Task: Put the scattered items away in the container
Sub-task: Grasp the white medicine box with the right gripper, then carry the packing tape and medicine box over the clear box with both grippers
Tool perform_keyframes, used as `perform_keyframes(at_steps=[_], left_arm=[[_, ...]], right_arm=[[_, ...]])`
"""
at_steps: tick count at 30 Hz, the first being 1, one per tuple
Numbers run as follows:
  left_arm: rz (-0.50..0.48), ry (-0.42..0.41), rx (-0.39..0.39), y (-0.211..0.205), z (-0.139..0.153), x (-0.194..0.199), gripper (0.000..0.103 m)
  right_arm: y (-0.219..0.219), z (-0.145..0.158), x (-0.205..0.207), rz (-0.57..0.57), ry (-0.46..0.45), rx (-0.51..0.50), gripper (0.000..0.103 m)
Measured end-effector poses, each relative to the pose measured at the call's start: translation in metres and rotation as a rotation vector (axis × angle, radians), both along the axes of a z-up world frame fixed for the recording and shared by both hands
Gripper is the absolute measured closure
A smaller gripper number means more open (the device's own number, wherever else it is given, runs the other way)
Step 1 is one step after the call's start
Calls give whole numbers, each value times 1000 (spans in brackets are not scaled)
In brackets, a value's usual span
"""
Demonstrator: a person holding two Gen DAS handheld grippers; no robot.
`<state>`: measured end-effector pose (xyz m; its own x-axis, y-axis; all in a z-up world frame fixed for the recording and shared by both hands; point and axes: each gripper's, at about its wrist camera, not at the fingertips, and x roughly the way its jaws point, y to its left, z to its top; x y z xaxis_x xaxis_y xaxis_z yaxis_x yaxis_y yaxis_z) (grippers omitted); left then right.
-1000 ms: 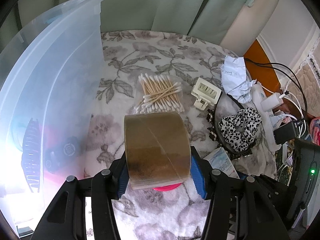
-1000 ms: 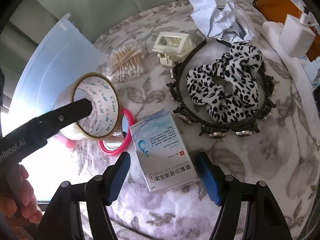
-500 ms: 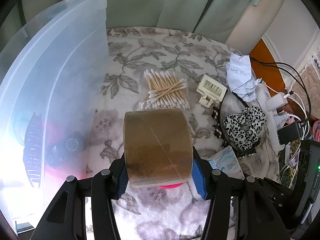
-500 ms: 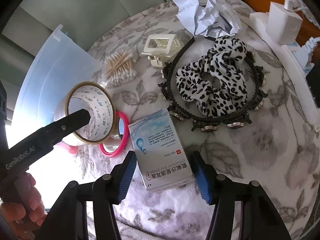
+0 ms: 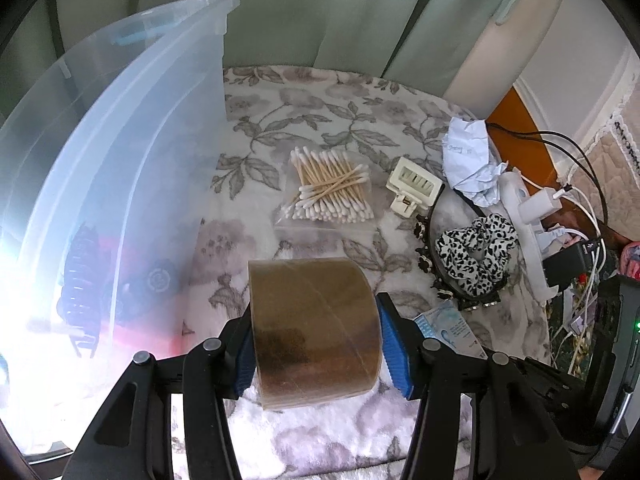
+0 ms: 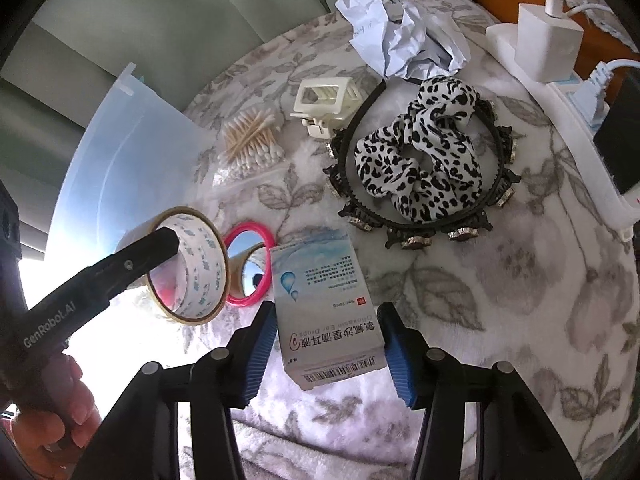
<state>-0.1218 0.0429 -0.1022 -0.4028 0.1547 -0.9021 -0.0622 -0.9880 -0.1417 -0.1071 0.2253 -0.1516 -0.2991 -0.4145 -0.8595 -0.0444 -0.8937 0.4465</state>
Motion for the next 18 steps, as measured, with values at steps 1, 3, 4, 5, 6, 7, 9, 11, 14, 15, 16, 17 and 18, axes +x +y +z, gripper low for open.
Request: perform_keyframes(at_steps=[1, 3, 4, 5, 6, 7, 9, 11, 14, 15, 16, 17, 18], left_arm=[[-1, 5, 1, 0, 2, 1, 48], [-3, 16, 5, 0, 7, 4, 48], [-3, 21, 8, 1, 9, 5, 48], [-4, 26, 11, 1, 11, 7, 48], [-6, 30, 14, 1, 13, 8, 48], [-8, 34, 17, 2, 15, 9, 48], [-12, 43, 19, 2, 18, 11, 48], [-13, 52, 21, 3, 22, 14, 48], [-16, 63, 27, 2, 26, 19, 48], [-17, 67, 30, 2, 28, 20, 48], [-17, 73, 34, 2, 30, 22, 48], [-18, 79, 37, 1, 33, 23, 48], [-18, 85, 40, 0, 35, 24, 48]], right_arm=[[-3, 0, 4, -2, 4, -3, 49], [-5, 1, 4, -6, 14, -7, 50], [-6, 2, 4, -7, 18, -8, 50], [-6, 4, 6, -7, 21, -10, 51], [-6, 5, 8, -7, 25, -13, 52], [-7, 6, 8, -7, 29, -14, 52], [-8, 9, 9, -8, 38, -13, 52], [-8, 12, 12, -9, 45, -12, 52], [-6, 17, 18, -16, 54, -19, 52], [-5, 19, 21, -18, 58, -22, 52], [-4, 20, 23, -21, 62, -25, 52], [-4, 23, 24, -23, 70, -25, 52], [-4, 27, 25, -26, 79, -25, 52]])
